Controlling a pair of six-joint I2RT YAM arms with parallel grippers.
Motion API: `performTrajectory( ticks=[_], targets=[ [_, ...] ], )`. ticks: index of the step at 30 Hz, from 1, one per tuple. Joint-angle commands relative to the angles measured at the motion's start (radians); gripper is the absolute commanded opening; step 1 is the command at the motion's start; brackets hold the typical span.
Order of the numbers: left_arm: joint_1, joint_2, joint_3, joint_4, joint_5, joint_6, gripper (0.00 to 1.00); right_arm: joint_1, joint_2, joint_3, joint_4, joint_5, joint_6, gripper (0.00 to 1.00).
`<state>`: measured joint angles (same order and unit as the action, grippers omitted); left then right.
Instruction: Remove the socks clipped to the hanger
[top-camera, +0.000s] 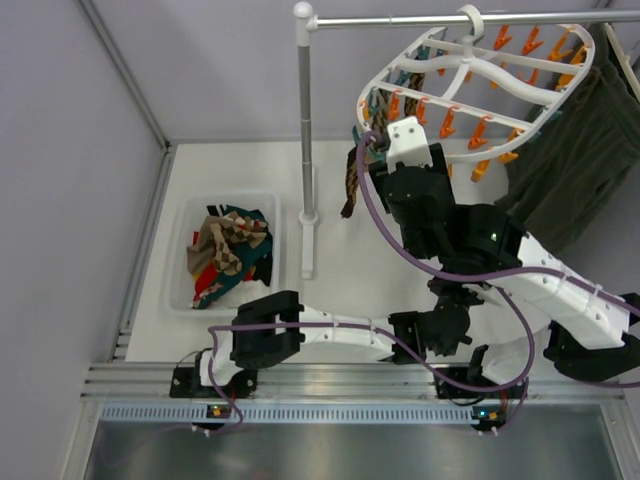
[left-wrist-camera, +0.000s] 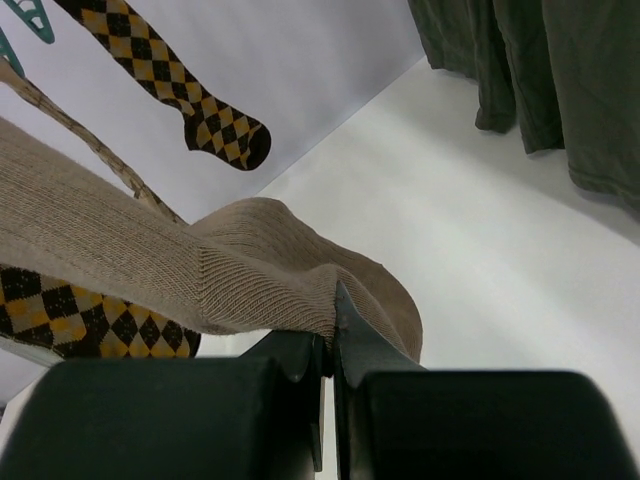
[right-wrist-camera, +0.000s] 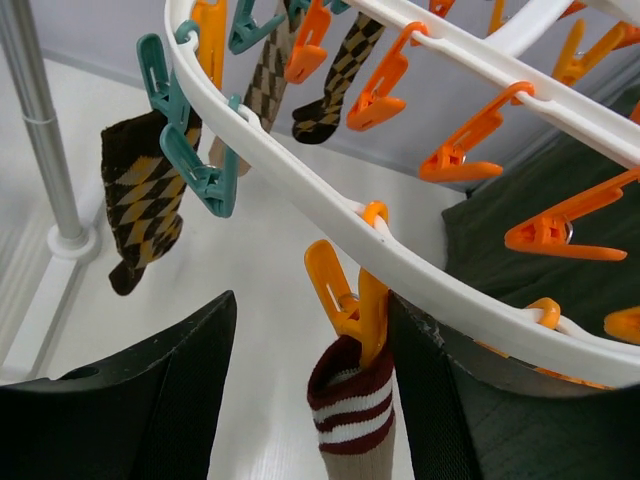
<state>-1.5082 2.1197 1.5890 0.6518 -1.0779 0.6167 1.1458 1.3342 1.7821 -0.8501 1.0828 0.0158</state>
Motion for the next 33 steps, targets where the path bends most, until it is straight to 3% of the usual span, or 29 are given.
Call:
performTrajectory(
  ticks=[1,12,19,33],
  targets=[
    [-0.009,0.0,0.037,0.046,0.018,0.008,0.0,0.019,0.006,-0.007,0.114,0.156,-0.074,0.59],
    [0.0,0.008,0.045,0.045,0.009,-0.017,0.0,0.025,-0.03,-0.113,0.164,0.201,-0.088,0.56],
    [0.0,0.013,0.045,0.045,0.007,-0.028,0.0,0.02,-0.082,-0.226,0.315,0.244,-0.169,0.48],
    [-0.003,0.016,0.04,0.045,0.021,-0.041,0.0,-0.018,-0.058,-0.248,0.614,0.25,-0.379,0.48]
  ],
)
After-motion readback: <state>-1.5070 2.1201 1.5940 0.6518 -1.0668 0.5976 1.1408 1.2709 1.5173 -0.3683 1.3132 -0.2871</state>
